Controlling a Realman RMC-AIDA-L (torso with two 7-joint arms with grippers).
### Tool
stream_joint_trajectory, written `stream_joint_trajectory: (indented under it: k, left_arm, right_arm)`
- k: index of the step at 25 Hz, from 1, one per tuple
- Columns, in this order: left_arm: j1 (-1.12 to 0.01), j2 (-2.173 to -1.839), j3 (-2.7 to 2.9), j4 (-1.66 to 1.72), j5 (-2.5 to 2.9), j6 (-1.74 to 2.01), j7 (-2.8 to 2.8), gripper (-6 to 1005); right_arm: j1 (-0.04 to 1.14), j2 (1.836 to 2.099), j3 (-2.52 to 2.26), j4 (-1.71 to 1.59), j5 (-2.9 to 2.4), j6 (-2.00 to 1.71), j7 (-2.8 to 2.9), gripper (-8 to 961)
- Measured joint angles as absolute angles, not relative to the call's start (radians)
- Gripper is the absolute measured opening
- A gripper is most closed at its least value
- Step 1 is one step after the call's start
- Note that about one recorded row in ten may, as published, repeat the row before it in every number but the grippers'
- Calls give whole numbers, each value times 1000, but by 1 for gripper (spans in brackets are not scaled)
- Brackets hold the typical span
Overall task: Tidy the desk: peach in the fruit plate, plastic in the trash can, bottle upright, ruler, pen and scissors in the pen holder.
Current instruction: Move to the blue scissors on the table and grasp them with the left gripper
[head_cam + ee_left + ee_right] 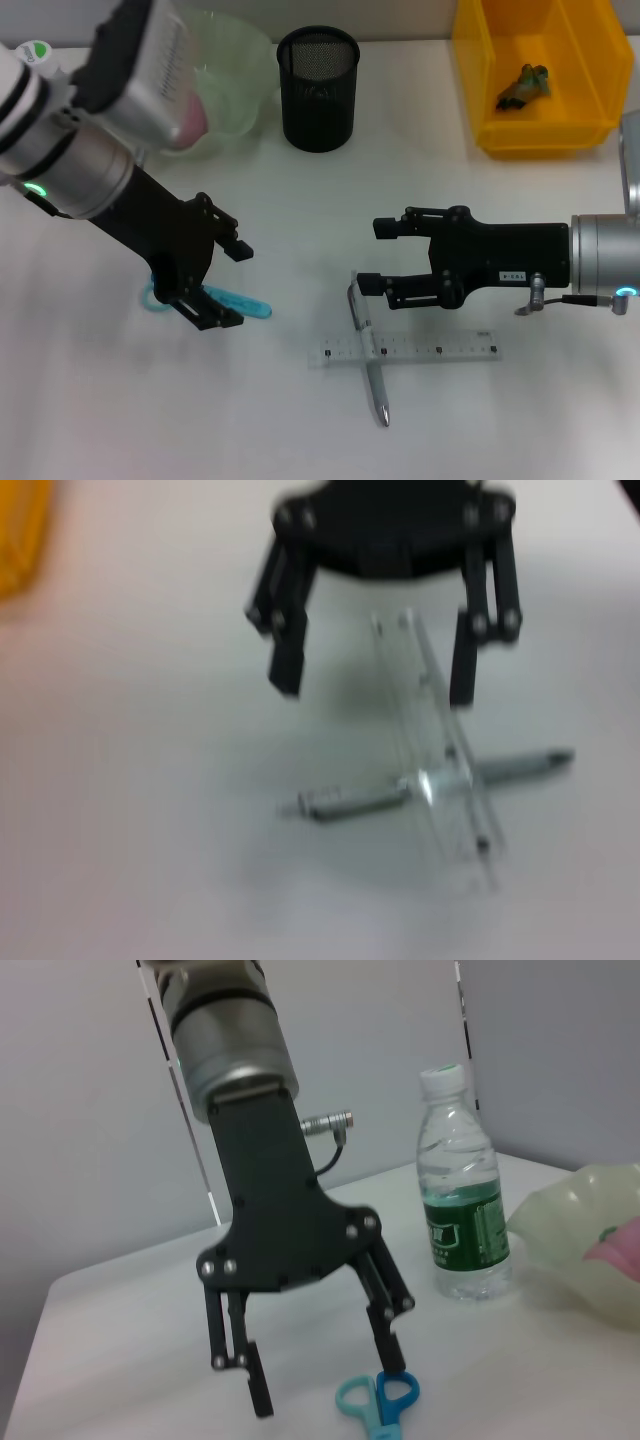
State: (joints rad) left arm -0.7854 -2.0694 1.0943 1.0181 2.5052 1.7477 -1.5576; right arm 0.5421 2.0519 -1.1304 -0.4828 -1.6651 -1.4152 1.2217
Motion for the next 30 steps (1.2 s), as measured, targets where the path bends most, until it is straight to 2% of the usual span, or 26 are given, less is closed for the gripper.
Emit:
stream_joint_trajectory:
  k: [6,30]
  left_arm:
    - [-796,-2072,1245,1034,2560,1666,-1602,785]
    - [-819,-2080,1530,1033,2624,1526,-1711,770]
  right_arm:
    - [540,2064,-1118,-483,-1666,-1401,1220,789]
    - [537,2062,-1118,-478,-1672,-1384,1216,789]
